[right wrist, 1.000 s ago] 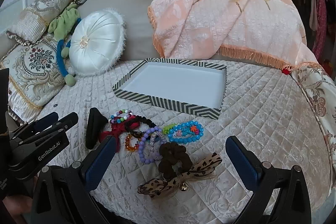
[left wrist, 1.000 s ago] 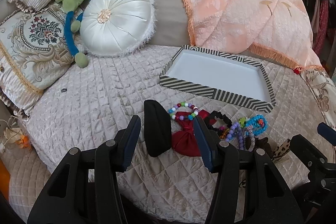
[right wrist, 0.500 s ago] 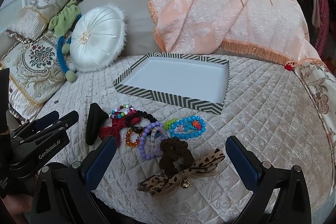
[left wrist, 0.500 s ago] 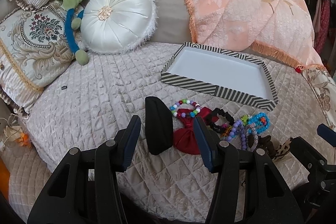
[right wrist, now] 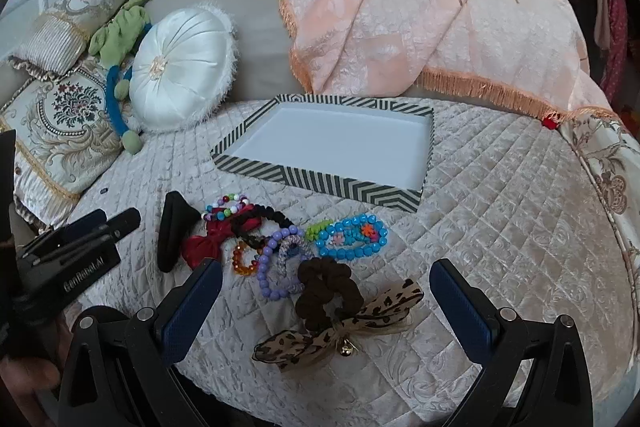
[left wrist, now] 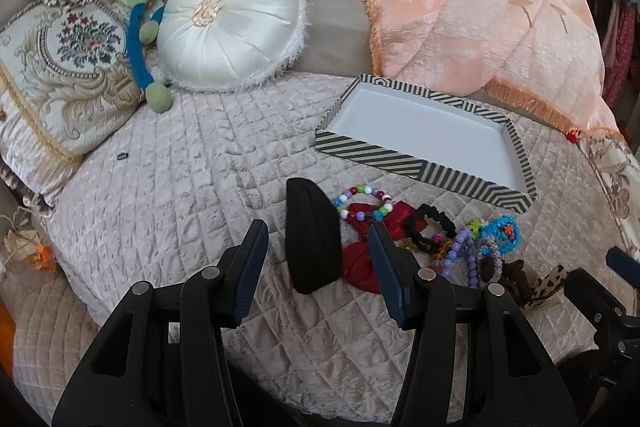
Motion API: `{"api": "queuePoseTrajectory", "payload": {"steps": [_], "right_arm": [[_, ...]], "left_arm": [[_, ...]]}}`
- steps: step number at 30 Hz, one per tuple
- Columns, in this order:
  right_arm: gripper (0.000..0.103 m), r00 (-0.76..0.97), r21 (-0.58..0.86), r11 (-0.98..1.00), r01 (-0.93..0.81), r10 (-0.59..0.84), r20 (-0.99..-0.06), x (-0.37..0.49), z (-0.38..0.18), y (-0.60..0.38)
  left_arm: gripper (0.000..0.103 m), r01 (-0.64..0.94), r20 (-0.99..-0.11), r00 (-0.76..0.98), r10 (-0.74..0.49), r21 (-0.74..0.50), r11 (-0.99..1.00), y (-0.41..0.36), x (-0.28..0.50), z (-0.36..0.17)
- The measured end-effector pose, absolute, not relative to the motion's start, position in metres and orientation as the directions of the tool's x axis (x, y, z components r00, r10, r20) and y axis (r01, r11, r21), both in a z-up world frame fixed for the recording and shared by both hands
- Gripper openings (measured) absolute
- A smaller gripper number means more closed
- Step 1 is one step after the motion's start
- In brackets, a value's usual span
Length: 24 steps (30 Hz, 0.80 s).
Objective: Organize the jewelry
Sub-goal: 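Grasp the black velvet clip with the left gripper while the right gripper grasps the purple bead bracelet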
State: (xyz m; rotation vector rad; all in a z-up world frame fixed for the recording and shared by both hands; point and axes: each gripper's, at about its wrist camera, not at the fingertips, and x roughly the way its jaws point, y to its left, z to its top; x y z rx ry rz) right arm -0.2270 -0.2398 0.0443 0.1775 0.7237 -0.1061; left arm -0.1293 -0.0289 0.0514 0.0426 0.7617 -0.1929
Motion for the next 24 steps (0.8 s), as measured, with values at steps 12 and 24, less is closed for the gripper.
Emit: {"api": "queuePoseTrajectory", "payload": {"steps": [12,24], "right_arm": [[0.102,0.743,0.175,0.973,0.151,0.005,-0.669,-0.223,0.034,-0.265],[0.076,0.694,0.195,0.98,0.039,0.114,-0.711,-0.194,0.015,-0.252]], "left_arm": [[0.052,0.096,-0.756,0.621,-0.206,-0.188,0.977,0.016,-0.088,0.039],[0.064,0.13,-0.8,0.521,-0.296,-0.268,0.955,-0.007,-0.059,0.014]]}}
